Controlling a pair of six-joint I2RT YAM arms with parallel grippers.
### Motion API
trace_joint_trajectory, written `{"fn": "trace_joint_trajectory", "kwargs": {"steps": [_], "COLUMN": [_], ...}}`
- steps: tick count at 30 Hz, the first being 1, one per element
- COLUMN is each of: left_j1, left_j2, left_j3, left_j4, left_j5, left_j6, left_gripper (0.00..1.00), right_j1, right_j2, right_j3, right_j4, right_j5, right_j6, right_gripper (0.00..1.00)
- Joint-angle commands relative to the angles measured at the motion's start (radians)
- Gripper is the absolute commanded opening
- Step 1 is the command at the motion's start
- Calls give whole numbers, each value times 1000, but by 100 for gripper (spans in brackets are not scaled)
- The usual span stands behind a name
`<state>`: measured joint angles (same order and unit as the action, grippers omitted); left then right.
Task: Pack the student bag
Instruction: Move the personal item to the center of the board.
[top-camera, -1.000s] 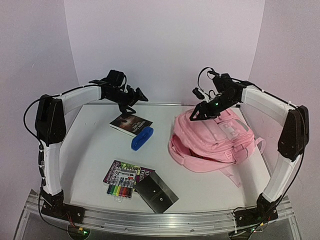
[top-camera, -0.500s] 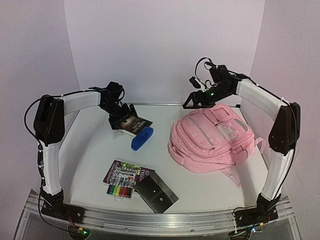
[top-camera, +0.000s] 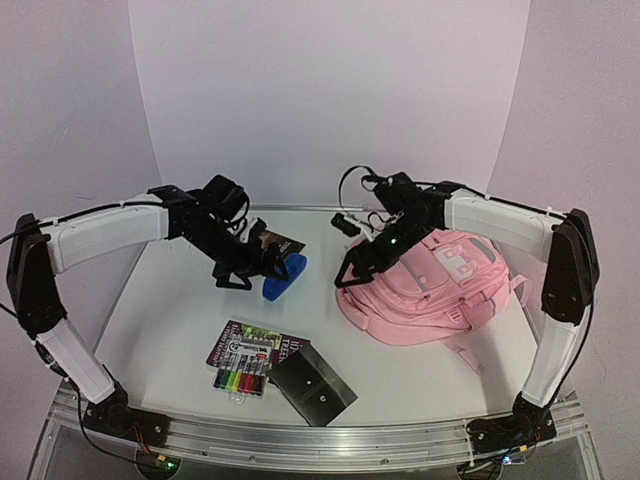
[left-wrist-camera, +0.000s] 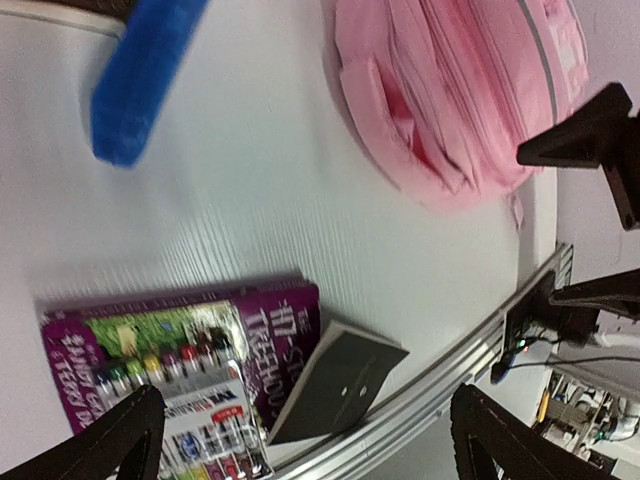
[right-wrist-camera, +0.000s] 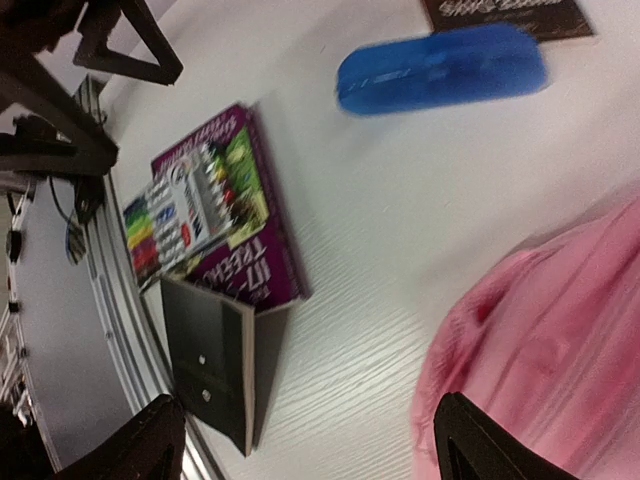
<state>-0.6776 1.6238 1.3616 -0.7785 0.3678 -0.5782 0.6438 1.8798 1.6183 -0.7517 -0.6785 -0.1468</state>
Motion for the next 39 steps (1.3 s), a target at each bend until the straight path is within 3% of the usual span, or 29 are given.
{"fn": "trace_joint_trajectory", "kwargs": {"steps": [1,5,13,18,25,35,39], "left_j1": [-94,-221,-412,-425,-425,-404,-402], "left_j2": [-118,-143,19,50,142,91,34], "left_j3": [-160,-211,-130,-119,-90,-176,-213], "left_j4": [-43,-71,-248,-308,-382,-277,-191], "left_j5": [-41,-157,-348,-418,-474,-419,-395], "left_j6": [-98,-208,-360,-451,-464,-475,-478], "left_gripper": [100,100,100,100,100,100,100], "right_j1": [63,113,163,181,201,251,263], "right_j2": [-91,-74,26,62,111,131,138], "right_j3": [-113,-178,-241,-276,-310,-369,-396], "right_j4": [-4,17,98,184,292,369,419], "right_j5": [-40,-37,-10,0,0,2,15], "right_j6": [-65,-79,-63,-26,42,72,101], "right_gripper": [85,84,82,81,78,77,68]}}
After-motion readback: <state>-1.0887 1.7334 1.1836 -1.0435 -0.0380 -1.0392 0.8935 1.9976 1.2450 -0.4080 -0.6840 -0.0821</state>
